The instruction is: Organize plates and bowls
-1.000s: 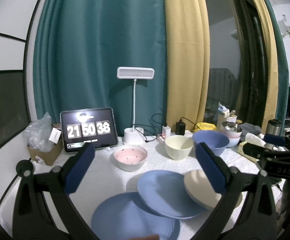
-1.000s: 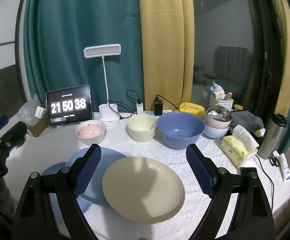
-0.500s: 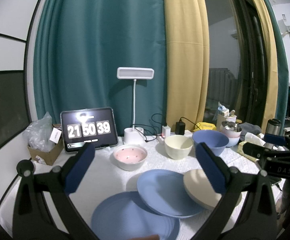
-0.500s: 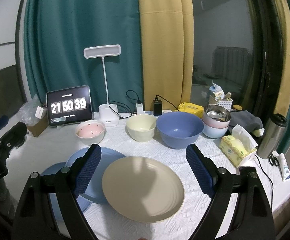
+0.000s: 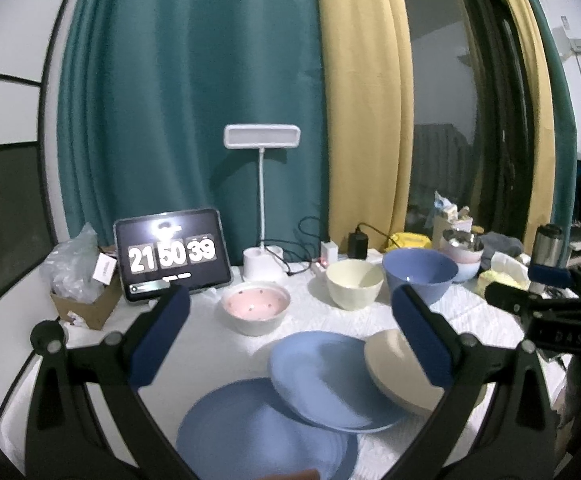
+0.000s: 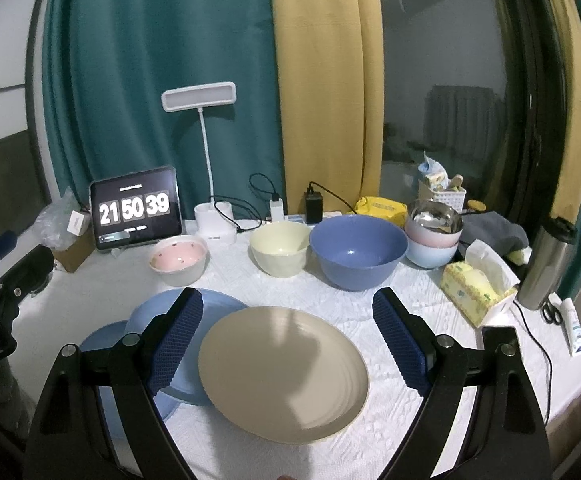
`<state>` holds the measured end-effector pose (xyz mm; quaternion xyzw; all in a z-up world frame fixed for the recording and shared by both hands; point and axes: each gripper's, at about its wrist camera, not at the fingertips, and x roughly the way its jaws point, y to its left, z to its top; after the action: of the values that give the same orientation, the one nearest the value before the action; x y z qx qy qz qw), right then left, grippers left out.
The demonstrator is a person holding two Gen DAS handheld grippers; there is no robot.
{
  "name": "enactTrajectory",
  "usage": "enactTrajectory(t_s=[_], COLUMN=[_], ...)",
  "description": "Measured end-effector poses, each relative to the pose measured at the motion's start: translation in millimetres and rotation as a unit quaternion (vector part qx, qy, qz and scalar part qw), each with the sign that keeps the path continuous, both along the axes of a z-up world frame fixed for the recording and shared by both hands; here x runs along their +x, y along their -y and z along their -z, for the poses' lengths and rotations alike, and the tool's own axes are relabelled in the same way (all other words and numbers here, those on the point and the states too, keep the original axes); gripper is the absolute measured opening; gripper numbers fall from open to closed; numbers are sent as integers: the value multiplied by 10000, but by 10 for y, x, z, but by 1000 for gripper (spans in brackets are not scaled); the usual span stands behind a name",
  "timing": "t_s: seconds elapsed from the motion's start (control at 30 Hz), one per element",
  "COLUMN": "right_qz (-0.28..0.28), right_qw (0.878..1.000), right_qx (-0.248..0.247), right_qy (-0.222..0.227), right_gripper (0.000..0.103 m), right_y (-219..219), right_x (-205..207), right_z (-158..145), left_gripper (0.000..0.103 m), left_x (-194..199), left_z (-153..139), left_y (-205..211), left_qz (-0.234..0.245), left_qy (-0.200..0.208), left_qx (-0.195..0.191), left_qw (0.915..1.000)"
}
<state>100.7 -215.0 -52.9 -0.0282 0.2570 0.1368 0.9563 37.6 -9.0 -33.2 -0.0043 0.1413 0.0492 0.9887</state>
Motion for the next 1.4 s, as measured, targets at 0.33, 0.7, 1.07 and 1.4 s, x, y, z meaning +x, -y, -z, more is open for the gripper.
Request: enactTrajectory(t_s=[0.33,0.7,1.07,1.4], right_qz=[174,358,442,540], right_qw=[9993,9964,9928,9858], right_qx=[117,232,285,414], right_qy=[-318,-738,-1076,-1536], right_gripper=[90,90,90,89], right_y=[196,435,620,762], right_x=[259,592,820,997], right_z=[208,523,812,1118], left_gripper=[102,101,101,101], left_x=[377,827,1104,1293], left_z=[174,431,642,871], left_y=[280,561,785,934], left_qz=[250,467,627,812], left_qy=[-638,-1288,-1668,-2035], left_qx=[312,456,572,642], left_qw=[9972,9895,9823,9736])
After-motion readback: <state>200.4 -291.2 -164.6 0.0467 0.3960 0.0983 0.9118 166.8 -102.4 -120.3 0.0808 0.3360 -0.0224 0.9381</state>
